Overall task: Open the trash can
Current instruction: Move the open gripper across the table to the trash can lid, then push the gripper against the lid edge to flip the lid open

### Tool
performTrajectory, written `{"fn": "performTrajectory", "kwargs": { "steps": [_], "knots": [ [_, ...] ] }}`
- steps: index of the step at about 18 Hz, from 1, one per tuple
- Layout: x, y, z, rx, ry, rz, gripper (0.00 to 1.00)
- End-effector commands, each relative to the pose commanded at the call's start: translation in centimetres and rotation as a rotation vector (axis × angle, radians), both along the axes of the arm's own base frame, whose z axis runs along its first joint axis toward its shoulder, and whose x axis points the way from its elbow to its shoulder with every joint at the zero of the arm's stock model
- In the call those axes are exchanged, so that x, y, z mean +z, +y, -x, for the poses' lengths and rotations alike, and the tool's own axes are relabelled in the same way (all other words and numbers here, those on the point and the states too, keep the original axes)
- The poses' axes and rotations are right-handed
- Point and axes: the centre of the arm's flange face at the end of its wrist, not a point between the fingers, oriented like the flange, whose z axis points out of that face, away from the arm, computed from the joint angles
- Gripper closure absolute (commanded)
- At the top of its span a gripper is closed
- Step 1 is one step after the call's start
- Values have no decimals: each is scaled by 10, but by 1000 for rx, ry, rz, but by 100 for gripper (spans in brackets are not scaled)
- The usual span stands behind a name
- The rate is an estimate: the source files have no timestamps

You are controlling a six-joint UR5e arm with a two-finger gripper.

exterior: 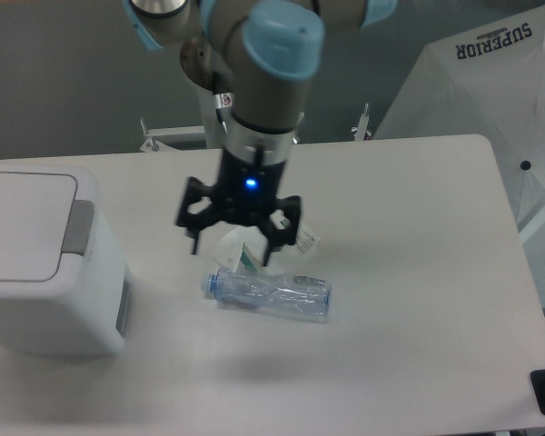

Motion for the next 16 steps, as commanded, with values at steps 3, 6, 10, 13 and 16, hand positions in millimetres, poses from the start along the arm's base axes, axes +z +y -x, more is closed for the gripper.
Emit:
{"fn": "performTrajectory", "kwargs": {
  "steps": [3,6,10,13,16],
  "knots": [
    [8,7,-28,-12,-12,-11,0],
    [10,12,-47,-32,-17,-11,0],
    [7,15,-57,-42,-19,-6,0],
    [2,16,-62,-47,-26,3,0],
    [-2,16,-63,-48,-25,12,0]
  ]
}}
